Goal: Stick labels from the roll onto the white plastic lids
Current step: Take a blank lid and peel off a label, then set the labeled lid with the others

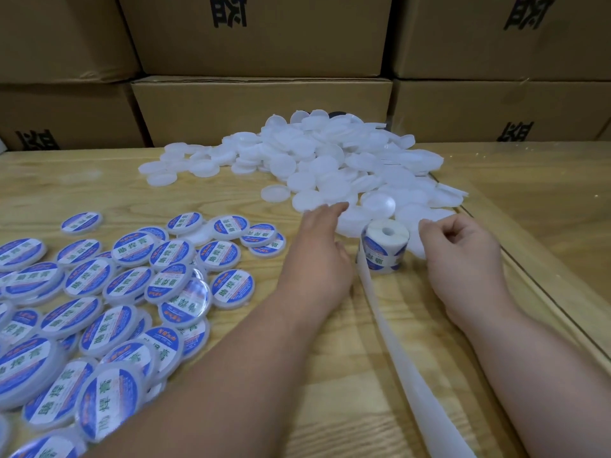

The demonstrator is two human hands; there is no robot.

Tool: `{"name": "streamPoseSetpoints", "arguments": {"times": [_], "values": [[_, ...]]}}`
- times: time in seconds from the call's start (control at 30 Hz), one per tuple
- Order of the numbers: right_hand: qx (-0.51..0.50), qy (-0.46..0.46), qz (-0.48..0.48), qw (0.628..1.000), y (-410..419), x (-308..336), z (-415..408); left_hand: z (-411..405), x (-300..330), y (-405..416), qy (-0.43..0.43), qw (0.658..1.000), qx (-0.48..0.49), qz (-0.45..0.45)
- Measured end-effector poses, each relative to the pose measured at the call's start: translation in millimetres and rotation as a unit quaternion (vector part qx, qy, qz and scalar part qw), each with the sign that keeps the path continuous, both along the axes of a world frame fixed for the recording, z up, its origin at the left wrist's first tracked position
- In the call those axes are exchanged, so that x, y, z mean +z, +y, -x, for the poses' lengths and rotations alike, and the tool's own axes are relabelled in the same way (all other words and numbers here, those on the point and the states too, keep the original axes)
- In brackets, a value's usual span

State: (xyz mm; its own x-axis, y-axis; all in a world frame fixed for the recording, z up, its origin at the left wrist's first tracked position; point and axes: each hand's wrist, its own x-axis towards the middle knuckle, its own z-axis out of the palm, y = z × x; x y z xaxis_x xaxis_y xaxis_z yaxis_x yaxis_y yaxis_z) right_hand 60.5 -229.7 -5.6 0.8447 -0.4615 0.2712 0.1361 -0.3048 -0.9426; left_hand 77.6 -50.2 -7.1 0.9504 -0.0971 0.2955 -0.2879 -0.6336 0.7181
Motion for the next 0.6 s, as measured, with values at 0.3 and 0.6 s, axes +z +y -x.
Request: {"name": "streamPoseSetpoints", "arguments": {"times": [0.3, 0.6], "values": [[-0.007, -0.006, 0.025, 1.0, -3, -6, -6, -48, 7, -12, 0.019, 0.987, -0.032, -0.155], [0.002, -0.014, 0.024, 1.0, -4, -5, 0, -32, 9, -18, -0.005, 0.995, -0.007, -0.104]]}}
